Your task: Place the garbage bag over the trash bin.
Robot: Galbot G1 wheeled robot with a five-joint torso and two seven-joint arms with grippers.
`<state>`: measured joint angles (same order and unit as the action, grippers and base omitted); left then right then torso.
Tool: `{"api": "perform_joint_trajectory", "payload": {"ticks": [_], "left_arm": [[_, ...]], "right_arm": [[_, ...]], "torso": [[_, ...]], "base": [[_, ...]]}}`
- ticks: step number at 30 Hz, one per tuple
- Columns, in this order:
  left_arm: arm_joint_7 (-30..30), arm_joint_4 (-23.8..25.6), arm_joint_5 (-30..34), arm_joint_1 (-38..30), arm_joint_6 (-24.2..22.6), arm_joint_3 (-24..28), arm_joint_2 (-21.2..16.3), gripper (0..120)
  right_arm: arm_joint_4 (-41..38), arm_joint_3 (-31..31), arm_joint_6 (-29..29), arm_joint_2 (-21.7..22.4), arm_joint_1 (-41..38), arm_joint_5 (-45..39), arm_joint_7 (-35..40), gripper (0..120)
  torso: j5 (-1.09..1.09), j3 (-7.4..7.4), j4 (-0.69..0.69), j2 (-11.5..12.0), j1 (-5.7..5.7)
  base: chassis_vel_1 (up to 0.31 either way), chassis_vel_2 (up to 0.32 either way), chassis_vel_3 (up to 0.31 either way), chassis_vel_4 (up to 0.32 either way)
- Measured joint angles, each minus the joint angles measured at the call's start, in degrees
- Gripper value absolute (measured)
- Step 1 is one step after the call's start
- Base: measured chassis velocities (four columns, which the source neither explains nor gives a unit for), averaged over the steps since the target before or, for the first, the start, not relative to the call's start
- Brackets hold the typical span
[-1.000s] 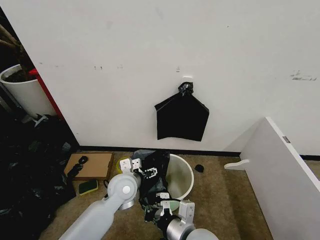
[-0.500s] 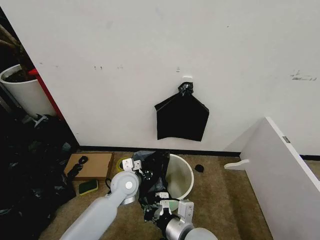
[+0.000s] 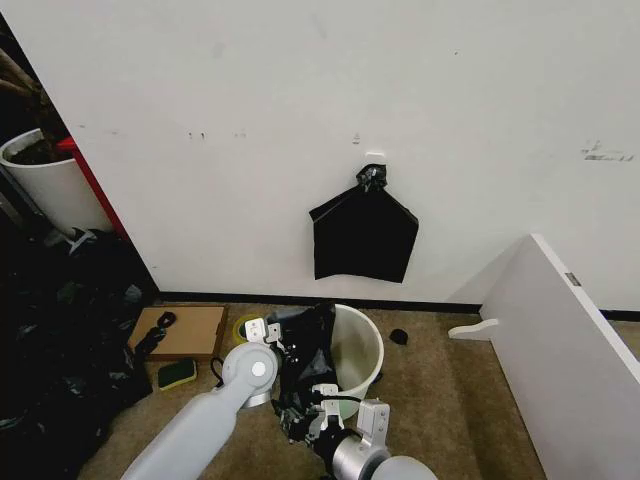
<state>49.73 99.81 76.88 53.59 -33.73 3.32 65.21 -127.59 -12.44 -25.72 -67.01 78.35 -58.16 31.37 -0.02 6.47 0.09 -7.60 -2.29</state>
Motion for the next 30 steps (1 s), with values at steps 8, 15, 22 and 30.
{"api": "perform_joint_trajectory", "payload": {"ticks": [8, 15, 22, 30], "left_arm": [[-1.3, 2.6, -3.9, 0.6, 0.5, -0.3, -1.8, 1], [-4.4, 6.9, -8.7, 2.1, 1.7, -1.2, -4.8, 1], [-5.6, 9.4, -11.1, 2.7, 2.6, -2.7, -6.5, 1], [-12.3, 13.7, -18.5, 6.0, 2.8, -3.5, -10.8, 1]], "right_arm": [[-4.5, 3.6, 0.0, 1.4, 1.2, 2.2, -0.7, 77], [-9.9, 7.3, 0.9, 3.6, 1.9, 5.0, -0.8, 98], [-11.7, 8.4, 2.4, 5.0, 2.4, 13.6, -1.6, 100], [-9.1, 9.4, 5.4, 7.9, -1.1, 22.1, -5.0, 100]], "torso": [[-0.01, 0.00, 0.00, 0.0, 0.00], [0.00, 0.00, 0.00, 0.0, 0.00], [-0.01, 0.00, 0.00, 0.0, 0.00], [0.00, 0.00, -0.01, 0.0, 0.00]], "base": [[0.000, 0.000, 0.000, 0.000], [0.000, 0.000, 0.000, 0.000], [0.000, 0.000, 0.000, 0.000], [0.000, 0.000, 0.000, 0.000]]}}
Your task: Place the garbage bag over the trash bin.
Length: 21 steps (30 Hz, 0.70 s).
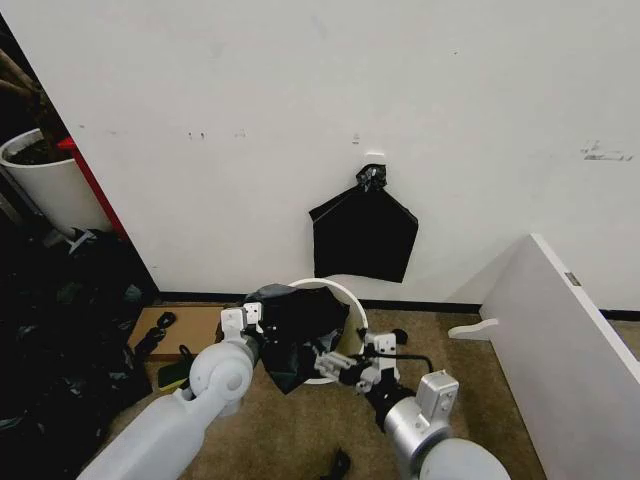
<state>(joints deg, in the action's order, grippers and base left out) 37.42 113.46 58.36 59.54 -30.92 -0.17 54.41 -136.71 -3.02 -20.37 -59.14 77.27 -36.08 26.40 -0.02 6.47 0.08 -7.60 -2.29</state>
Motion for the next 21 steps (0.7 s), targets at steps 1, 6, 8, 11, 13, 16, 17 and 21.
{"api": "perform_joint_trajectory", "payload": {"ticks": [1, 6, 8, 11, 13, 16, 17, 21], "left_arm": [[-1.2, 0.4, -1.0, 0.6, 0.0, -0.2, -0.5, 1], [-7.3, 2.7, -5.0, 3.4, 0.0, -1.7, -3.3, 1], [-8.1, 3.1, -5.3, 3.7, 0.0, -1.9, -3.8, 1], [-10.2, 3.9, -7.2, 4.2, -0.1, -1.9, -4.8, 1], [-11.3, 4.3, -8.7, 4.5, -0.1, -1.8, -5.3, 1], [-11.9, 4.5, -9.6, 4.7, 0.0, -1.6, -5.5, 1], [-12.2, 4.6, -10.3, 4.9, 0.0, -1.3, -5.7, 1], [-12.7, 4.8, -11.7, 5.5, 0.0, -0.8, -6.0, 1]], "right_arm": [[0.4, 0.0, 0.2, 0.7, -0.4, 1.4, -1.1, 100], [3.9, -1.0, 4.3, 7.4, -2.5, 18.1, -13.7, 100], [4.8, -1.3, 5.4, 8.7, -3.2, 20.9, -15.7, 100], [7.4, -2.8, 7.3, 11.1, -6.2, 26.4, -18.8, 100], [9.3, -4.0, 8.3, 11.5, -8.6, 29.1, -19.9, 100], [10.3, -4.9, 8.6, 11.4, -10.4, 30.1, -20.3, 100], [11.0, -5.5, 8.6, 11.1, -11.7, 30.5, -20.6, 100], [12.7, -7.7, 8.5, 10.0, -16.0, 30.6, -21.3, 100]], "torso": [[0.01, 0.00, 0.00, 0.0, 0.00], [0.00, 0.00, 0.01, 0.0, 0.00], [-0.01, 0.00, 0.02, 0.0, 0.00], [0.00, 0.00, 0.02, 0.0, 0.00], [0.00, 0.00, 0.00, 0.0, 0.00], [0.00, 0.00, 0.01, 0.0, 0.00], [0.00, 0.00, 0.01, 0.0, 0.00], [0.00, 0.00, 0.00, 0.0, 0.00]], "base": [[0.000, 0.000, 0.000, 0.000], [0.000, 0.000, 0.000, 0.000], [0.000, 0.000, 0.000, 0.000], [0.000, 0.000, 0.000, 0.000], [0.000, 0.000, 0.000, 0.000], [0.000, 0.000, 0.000, 0.000], [0.000, 0.000, 0.000, 0.000], [0.000, 0.000, 0.000, 0.000]]}}
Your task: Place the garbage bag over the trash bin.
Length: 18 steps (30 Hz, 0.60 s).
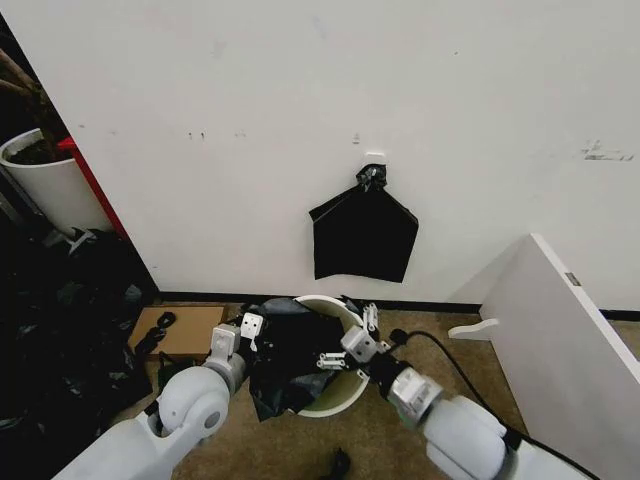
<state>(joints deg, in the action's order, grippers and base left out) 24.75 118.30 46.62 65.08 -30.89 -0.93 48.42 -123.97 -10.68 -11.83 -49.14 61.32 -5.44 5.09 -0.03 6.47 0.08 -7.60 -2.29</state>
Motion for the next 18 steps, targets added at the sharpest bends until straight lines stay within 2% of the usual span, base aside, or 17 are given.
{"api": "perform_joint_trajectory", "payload": {"ticks": [3, 7, 9, 11, 14, 18], "left_arm": [[-0.1, 0.1, -0.1, 0.3, 0.0, 0.1, 0.0, 1], [-0.1, 0.2, -0.8, 0.5, 0.1, 0.3, -0.1, 1], [-0.1, 0.2, -0.8, 0.6, 0.1, 0.3, -0.1, 1], [-0.2, 0.6, -0.7, 0.5, 0.1, 0.3, -0.3, 1], [-0.2, 0.6, -0.7, 0.4, 0.1, 0.6, -0.4, 1], [-0.3, 0.8, -0.5, 0.3, 0.1, 1.0, -0.5, 1]], "right_arm": [[0.7, -1.0, -0.1, -0.4, -1.2, -0.1, -0.2, 95], [2.4, -3.3, -0.4, -1.1, -2.5, 0.5, -0.9, 79], [2.6, -3.5, -0.4, -1.2, -2.5, 0.6, -0.9, 77], [3.5, -4.4, -0.2, -1.5, -3.0, 1.3, -1.1, 68], [4.0, -5.2, -0.1, -1.7, -3.5, 1.8, -1.2, 64], [5.2, -6.2, 0.0, -1.9, -4.5, 2.9, -1.2, 50]], "torso": [[0.00, 0.00, 0.00, 0.0, 0.00], [-0.01, 0.00, 0.01, 0.0, 0.00], [0.00, 0.00, 0.01, 0.0, 0.00], [0.00, 0.00, 0.01, 0.0, 0.00], [0.00, 0.00, 0.01, 0.0, 0.00], [0.00, 0.00, 0.01, 0.0, 0.00]], "base": [[0.000, 0.000, 0.000, 0.000], [0.000, 0.000, 0.000, 0.000], [0.000, 0.000, 0.000, 0.000], [0.000, 0.000, 0.000, 0.000], [0.000, 0.000, 0.000, 0.000], [0.000, 0.000, 0.000, 0.000]]}}
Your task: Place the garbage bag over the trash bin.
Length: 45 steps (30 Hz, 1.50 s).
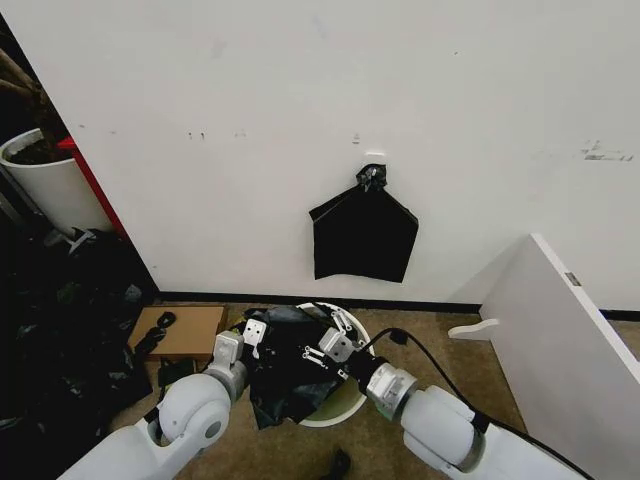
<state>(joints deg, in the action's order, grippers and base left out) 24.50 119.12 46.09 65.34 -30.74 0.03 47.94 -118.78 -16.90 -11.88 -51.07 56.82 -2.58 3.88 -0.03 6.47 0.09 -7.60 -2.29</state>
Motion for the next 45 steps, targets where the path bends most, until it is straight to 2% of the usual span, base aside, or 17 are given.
{"api": "perform_joint_trajectory", "payload": {"ticks": [3, 4, 5, 6, 8, 11, 14, 21, 32, 45], "left_arm": [[-0.1, 0.1, 0.1, 0.0, 0.0, 0.0, -0.1, 1], [-0.1, 0.1, 0.1, 0.0, 0.0, 0.0, -0.1, 1], [-0.1, 0.1, 0.1, 0.1, 0.0, 0.0, -0.2, 1], [-0.1, 0.1, 0.1, 0.1, 0.0, 0.0, -0.2, 1], [-0.1, 0.1, 0.2, 0.0, 0.0, 0.1, -0.3, 1], [-0.1, 0.1, 0.3, 0.0, 0.0, 0.1, -0.2, 1], [-0.1, -0.2, 0.3, -0.1, 0.0, 0.1, -0.2, 1], [-0.4, -0.4, -0.1, 0.1, 0.0, 0.2, -0.2, 1], [-3.5, -0.5, -5.9, 3.0, 3.0, -0.9, -1.0, 1], [-6.1, 0.3, -10.8, 5.8, 6.2, -2.7, -1.9, 1]], "right_arm": [[0.4, -0.3, 0.3, -0.1, -0.3, 0.6, 0.0, 38], [0.4, -0.3, 0.3, -0.1, -0.3, 0.6, 0.0, 38], [0.7, -0.5, 0.8, -0.3, -0.5, 0.8, 0.1, 31], [0.7, -0.5, 0.8, -0.3, -0.5, 0.8, 0.1, 31], [0.9, -0.9, 1.6, -0.8, -0.7, 1.1, 0.5, 20], [1.1, -1.2, 1.8, -1.1, -0.7, 1.1, 0.6, 14], [1.2, -1.7, 2.5, -1.5, -0.7, 1.2, 0.8, 1], [0.9, -1.6, 2.2, -1.8, -0.1, -0.7, 1.6, 0], [1.7, 2.3, -2.5, -2.5, -1.9, -15.3, 8.1, 0], [5.8, 3.5, -7.9, -1.4, -5.6, -20.8, 11.5, 0]], "torso": [[0.00, 0.00, 0.00, 0.0, 0.00], [0.00, 0.00, 0.00, 0.0, 0.00], [0.00, 0.00, 0.00, 0.0, 0.00], [0.00, 0.00, 0.00, 0.0, 0.00], [0.00, 0.00, 0.00, 0.0, 0.00], [0.00, 0.00, 0.00, 0.0, 0.00], [0.00, 0.00, 0.00, 0.0, 0.00], [0.00, 0.00, 0.00, 0.0, 0.00], [0.00, 0.00, 0.00, 0.0, 0.00], [0.01, 0.00, 0.00, 0.0, 0.00]], "base": [[0.000, 0.000, 0.000, 0.000], [0.000, 0.000, 0.000, 0.000], [0.000, 0.000, 0.000, 0.000], [0.000, 0.000, 0.000, 0.000], [0.000, 0.000, 0.000, 0.000], [0.000, 0.000, 0.000, 0.000], [0.000, 0.000, 0.000, 0.000], [0.000, 0.000, 0.000, 0.000], [0.000, 0.000, 0.000, 0.000], [0.000, 0.000, 0.000, 0.000]]}}
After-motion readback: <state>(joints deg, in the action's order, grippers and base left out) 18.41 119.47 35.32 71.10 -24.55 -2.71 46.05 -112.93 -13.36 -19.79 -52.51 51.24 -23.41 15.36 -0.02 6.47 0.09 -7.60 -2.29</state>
